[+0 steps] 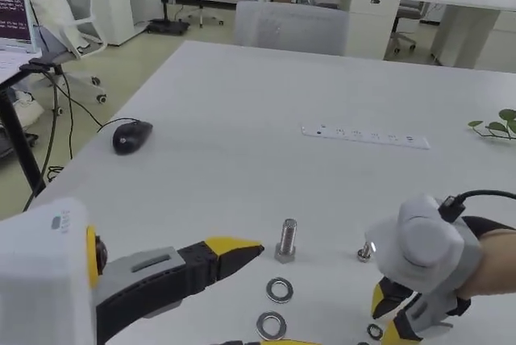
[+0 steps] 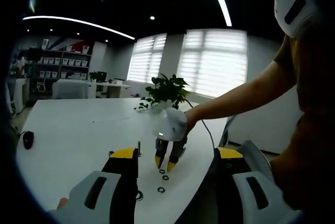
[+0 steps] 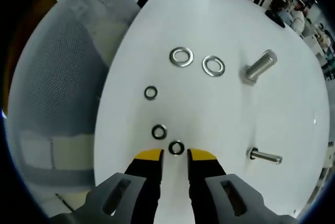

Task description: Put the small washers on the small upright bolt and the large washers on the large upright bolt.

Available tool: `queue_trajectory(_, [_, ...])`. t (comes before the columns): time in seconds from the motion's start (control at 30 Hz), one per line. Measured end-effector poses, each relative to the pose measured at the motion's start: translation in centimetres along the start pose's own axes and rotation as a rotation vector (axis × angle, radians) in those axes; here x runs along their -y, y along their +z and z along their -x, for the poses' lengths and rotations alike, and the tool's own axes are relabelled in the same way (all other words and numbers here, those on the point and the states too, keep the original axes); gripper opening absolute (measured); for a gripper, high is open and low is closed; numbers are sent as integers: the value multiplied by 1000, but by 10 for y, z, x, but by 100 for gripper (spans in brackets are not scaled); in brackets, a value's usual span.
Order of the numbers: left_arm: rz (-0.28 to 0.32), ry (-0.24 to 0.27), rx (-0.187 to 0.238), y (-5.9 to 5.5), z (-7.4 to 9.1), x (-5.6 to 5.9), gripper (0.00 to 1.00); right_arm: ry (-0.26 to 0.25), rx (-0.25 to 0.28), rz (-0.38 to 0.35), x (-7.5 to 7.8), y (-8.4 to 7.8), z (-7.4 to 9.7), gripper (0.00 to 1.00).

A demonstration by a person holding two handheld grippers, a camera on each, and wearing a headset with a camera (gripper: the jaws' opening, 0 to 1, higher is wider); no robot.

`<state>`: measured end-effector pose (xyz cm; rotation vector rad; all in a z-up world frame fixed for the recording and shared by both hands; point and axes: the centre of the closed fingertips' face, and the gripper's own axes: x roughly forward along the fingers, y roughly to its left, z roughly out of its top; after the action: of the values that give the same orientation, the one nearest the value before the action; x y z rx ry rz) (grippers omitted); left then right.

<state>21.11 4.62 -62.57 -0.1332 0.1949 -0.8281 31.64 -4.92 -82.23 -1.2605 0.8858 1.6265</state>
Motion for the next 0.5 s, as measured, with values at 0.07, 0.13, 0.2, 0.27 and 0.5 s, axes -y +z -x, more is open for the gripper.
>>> queue_trajectory(0.07, [-3, 4, 2, 1, 1, 1, 58, 1, -2, 3, -1, -1, -2, 19])
queue_trajectory(0.13, [-3, 11, 8, 2, 2, 1, 58, -10, -3, 10, -1, -1, -3, 19])
queue_trajectory(0.2, [-2, 17, 10, 2, 3, 1, 58, -13, 5, 7, -1, 0, -3, 19])
queue_trajectory(0.27, [-1, 20, 8, 1, 3, 1, 58, -23, 7, 24, 1, -1, -3, 18])
queue_trajectory(0.5, [-4, 26, 13, 2, 2, 2, 58, -34, 9, 23, -1, 0, -2, 18])
